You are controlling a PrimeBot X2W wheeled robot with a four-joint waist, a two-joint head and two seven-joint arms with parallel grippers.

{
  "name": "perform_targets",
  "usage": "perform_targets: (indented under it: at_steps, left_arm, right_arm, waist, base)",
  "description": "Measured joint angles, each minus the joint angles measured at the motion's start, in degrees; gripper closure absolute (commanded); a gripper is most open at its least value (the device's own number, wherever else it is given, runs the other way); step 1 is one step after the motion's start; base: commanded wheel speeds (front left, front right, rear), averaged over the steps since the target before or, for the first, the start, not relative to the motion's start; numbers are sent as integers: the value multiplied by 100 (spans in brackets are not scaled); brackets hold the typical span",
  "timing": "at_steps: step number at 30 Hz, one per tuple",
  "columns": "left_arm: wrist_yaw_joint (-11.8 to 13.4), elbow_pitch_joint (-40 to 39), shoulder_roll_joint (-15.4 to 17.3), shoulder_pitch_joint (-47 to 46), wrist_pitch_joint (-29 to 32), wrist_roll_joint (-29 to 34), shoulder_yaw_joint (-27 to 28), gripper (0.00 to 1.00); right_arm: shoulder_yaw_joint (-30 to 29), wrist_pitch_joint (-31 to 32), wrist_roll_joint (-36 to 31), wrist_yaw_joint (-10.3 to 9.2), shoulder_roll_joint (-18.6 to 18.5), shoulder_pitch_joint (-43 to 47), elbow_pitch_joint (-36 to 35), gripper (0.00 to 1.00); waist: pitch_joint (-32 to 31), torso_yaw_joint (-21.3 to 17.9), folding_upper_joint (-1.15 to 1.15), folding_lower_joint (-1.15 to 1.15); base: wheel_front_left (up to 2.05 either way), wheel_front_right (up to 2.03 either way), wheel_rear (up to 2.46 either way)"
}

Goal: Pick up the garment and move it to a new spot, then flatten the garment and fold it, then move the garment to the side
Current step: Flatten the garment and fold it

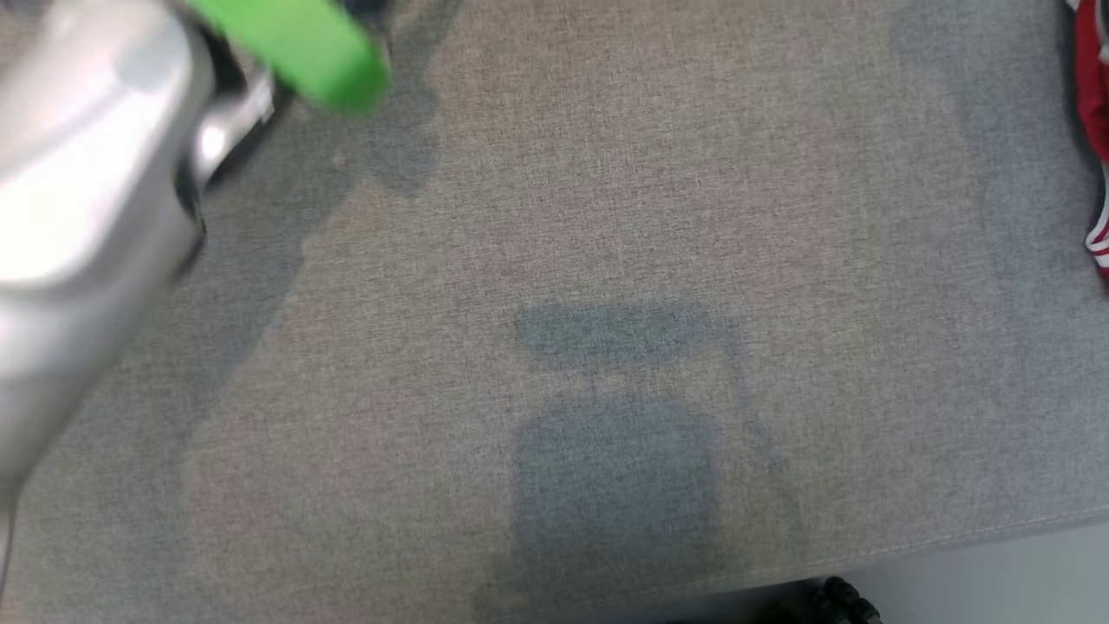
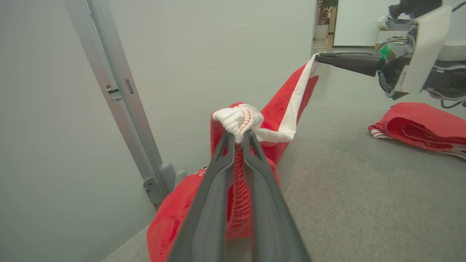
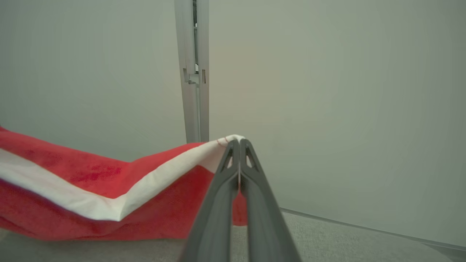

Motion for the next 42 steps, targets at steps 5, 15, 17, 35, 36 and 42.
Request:
perform_targets:
  at_steps: [5,15,17,35,36,42]
  left_arm:
    - [-2,-792,398,1207,0,186,-154,100]
    - [-2,-1569,795,3027,-1,1083,-264,100]
    - [-2,-1634,810,3327,0,1229,-277,100]
    - [-2,-2317,695,5882,-1,1725,288,100]
    - [-2,-2339,662,5946,-1,1688,322,100]
    - [-2,-2253,374,5949,-1,1222,164,100]
  right_arm:
    - [-107,0,141,0,-303,1177,-508,100]
    - [-761,-4,252,-1,-711,3561,-1603,100]
    - [-761,-4,145,1,-791,3989,-1750,100]
    - [-1478,176,7,1,-1260,7102,-3080,100]
    - [-1533,268,-1,1,-1272,7175,-3177,100]
    - [-1669,783,-77,0,-1267,7014,-3329,100]
  waist:
    - [101,-59,0,-1]
    - [-565,-58,0,-2]
    - [-752,-35,0,-2]
    - [-2324,243,0,-3]
    - [-2367,266,0,-3]
    - [-2427,424,0,-3]
  base:
    - [0,0,0]
    - [0,0,0]
    - [0,0,0]
    - [0,0,0]
    - [0,0,0]
    - [0,0,0]
